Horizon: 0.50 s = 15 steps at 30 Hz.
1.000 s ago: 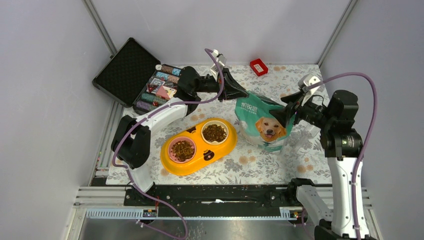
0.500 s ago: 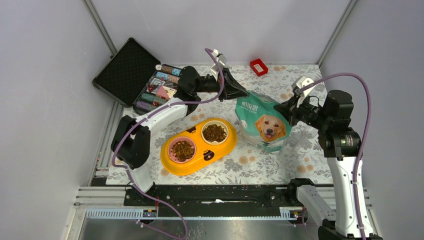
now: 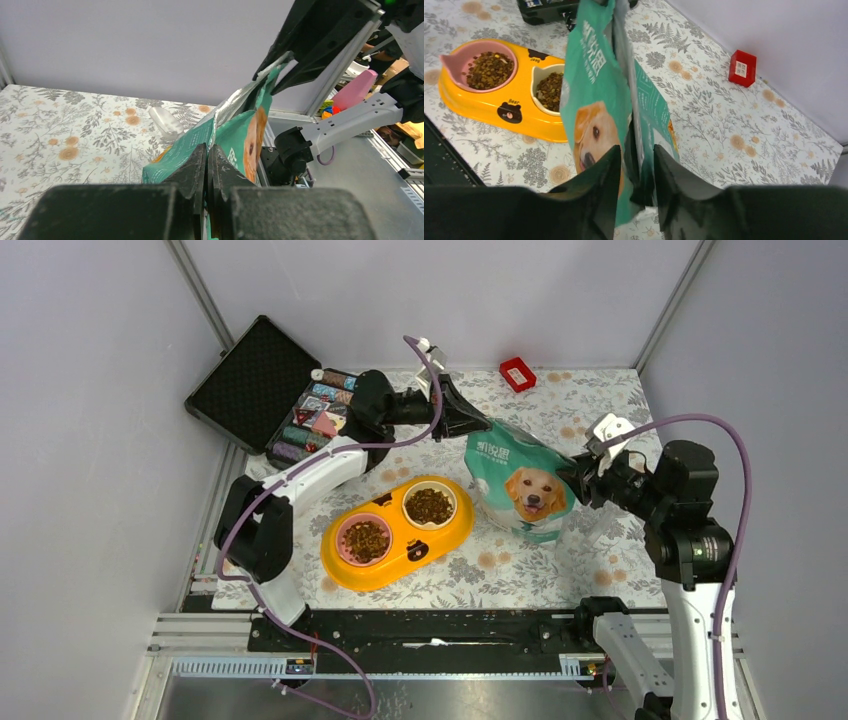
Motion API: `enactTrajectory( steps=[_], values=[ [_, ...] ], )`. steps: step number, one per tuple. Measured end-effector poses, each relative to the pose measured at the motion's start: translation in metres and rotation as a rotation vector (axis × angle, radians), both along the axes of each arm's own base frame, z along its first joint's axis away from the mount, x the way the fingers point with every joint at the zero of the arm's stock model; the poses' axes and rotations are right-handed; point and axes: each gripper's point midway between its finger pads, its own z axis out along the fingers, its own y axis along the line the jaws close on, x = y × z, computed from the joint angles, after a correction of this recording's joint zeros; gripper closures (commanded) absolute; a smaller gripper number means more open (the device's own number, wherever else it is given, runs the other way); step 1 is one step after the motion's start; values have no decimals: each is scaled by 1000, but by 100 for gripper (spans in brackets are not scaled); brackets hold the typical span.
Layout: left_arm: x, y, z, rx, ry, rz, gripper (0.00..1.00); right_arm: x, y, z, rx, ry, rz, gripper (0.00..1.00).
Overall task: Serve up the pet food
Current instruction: Close the pet food bag at the center of the board.
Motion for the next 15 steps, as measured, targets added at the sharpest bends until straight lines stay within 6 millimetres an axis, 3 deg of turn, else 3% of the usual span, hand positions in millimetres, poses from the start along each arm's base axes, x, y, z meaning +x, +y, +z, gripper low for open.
enactTrajectory(
  steps=[3,9,15],
  values=[
    [7,5,0,0,2,19,100,-5,3,5,21,14,15,53],
    [9,7,-1,-1,2,27,100,3,17,35,45,11,68,44],
    [9,6,0,-2,1,27,100,-1,46,61,19,69,161,30]
  ],
)
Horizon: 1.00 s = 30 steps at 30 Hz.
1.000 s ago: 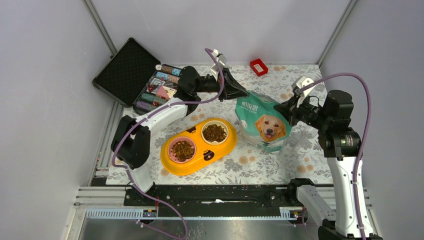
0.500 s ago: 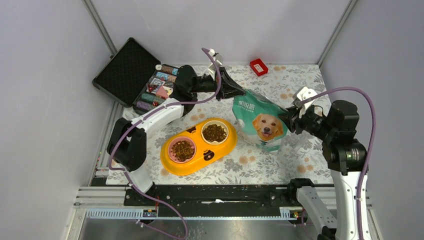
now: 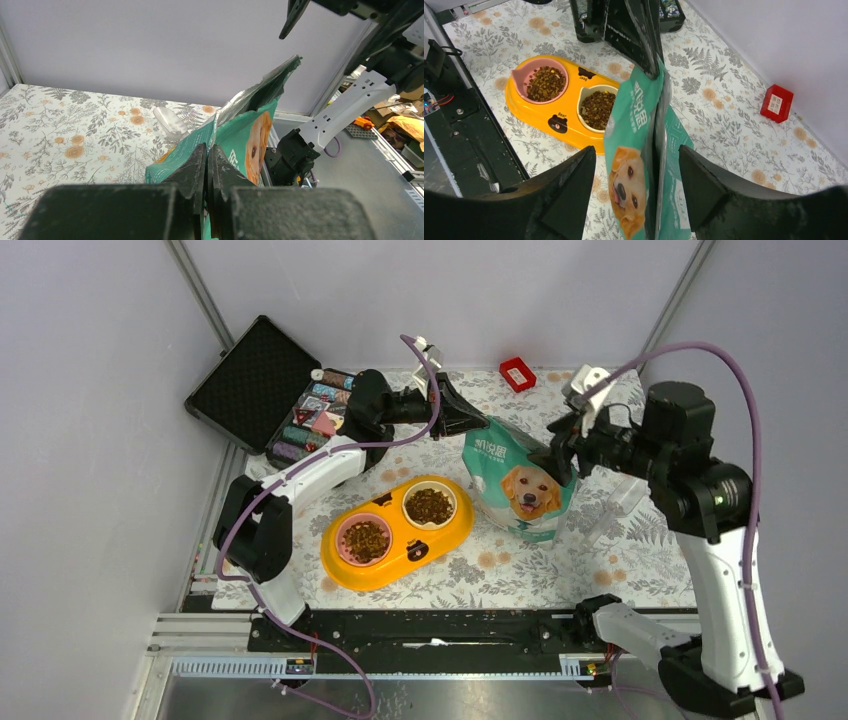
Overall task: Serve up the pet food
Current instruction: Close the pet food bag at the center of the board.
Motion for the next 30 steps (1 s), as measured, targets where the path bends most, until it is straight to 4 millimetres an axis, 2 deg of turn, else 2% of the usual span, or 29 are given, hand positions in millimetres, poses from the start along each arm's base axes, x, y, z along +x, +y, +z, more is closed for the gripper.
enactTrajectory(
  steps=[3,5,10,13,15,17,22,26,30],
  values=[
    [0,0,0,0,0,0,100,7,14,8,-37,47,-1,27],
    [0,0,0,-1,-1,0,100,16,19,5,-63,67,-27,25],
    [-1,0,0,0,0,-1,100,30,31,-35,-184,139,-85,24],
    [-1,0,1,0,-3,0,100,35,34,-44,-232,141,-115,25],
    [-2,0,1,1,-4,0,100,38,33,-46,-251,134,-133,31],
    [-2,0,1,4,-2,0,100,41,34,-48,-267,131,-141,43],
    [-3,1,1,6,-1,-1,100,55,45,-47,-291,129,-132,63],
    [-3,1,1,6,0,0,100,70,57,-45,-300,136,-121,63],
    [-4,1,1,8,3,0,100,76,63,-54,-323,162,-111,64]
  ],
)
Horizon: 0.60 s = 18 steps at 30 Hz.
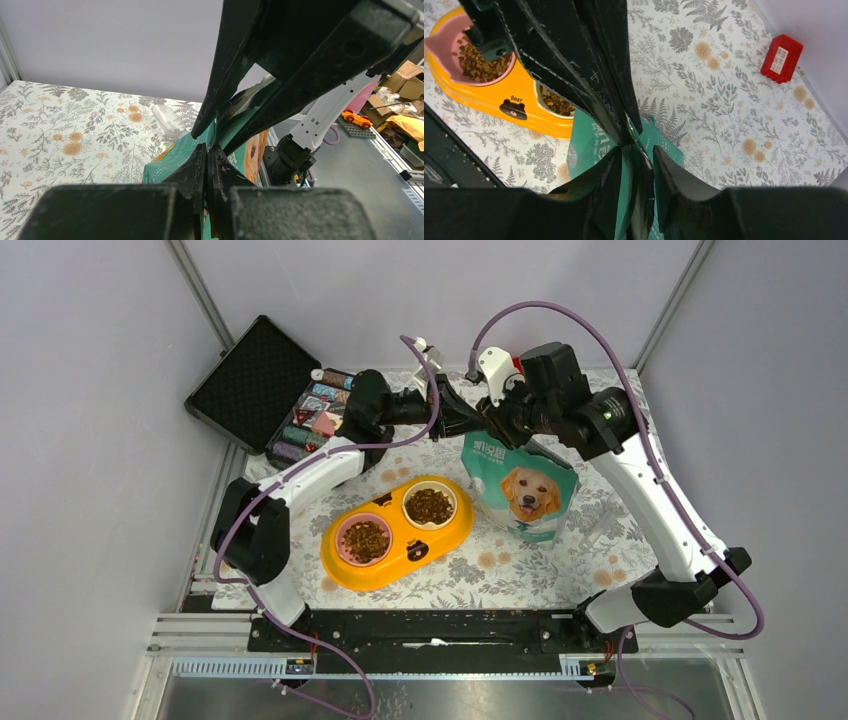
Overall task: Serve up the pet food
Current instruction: Close the pet food bag at the center of the board.
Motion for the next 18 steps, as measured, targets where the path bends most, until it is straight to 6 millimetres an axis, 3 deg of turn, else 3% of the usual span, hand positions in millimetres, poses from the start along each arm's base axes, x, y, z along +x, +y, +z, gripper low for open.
enactTrajectory(
  steps=[2,5,18],
  values=[
    [-1,0,0,1,2,1,100,-2,2,-4,-7,17,15,73],
    [-2,1,0,4,5,-1,100,-5,3,-8,-23,31,37,100],
    [-6,-1,1,2,-26,2,100,-9,-4,-6,-49,-38,53,100]
  ],
)
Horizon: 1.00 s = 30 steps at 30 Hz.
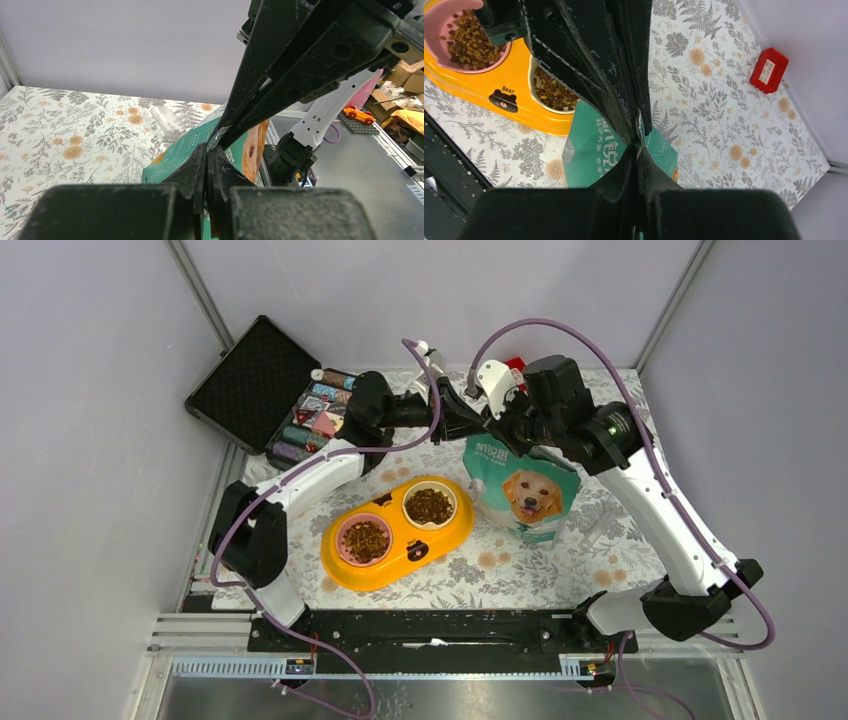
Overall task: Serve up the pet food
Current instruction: Close the pet food bag at the center of the board.
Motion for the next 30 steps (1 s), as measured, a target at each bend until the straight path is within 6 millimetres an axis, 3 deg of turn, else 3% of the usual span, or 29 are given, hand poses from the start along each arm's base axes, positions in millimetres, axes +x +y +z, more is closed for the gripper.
enactTrajectory(
  steps=[8,13,16,17,19,22,23,25,27,30],
  values=[
    [-7,-4,3,-6,-14,-16,100,-9,-8,2,13,-53,0,100],
    [-8,-4,3,-6,-15,-18,100,-10,-9,1,23,-49,5,80],
    [0,1,1,1,-4,9,100,-20,-35,-8,-27,0,-40,72],
    [2,2,0,1,-2,17,100,-23,-43,-10,-37,11,-57,75],
    [4,3,-1,1,1,26,100,-30,-59,-11,-54,31,-83,98],
    [4,4,0,0,1,28,100,-38,-63,-11,-56,46,-72,100],
    [4,4,0,0,1,28,100,-38,-63,-11,-55,49,-69,95],
    [3,4,0,0,1,28,100,-38,-63,-11,-51,55,-65,68],
    [3,4,-1,1,2,29,100,-40,-62,-12,-51,69,-61,50],
    [4,5,-1,1,2,31,100,-42,-60,-11,-44,99,-54,46]
  ],
)
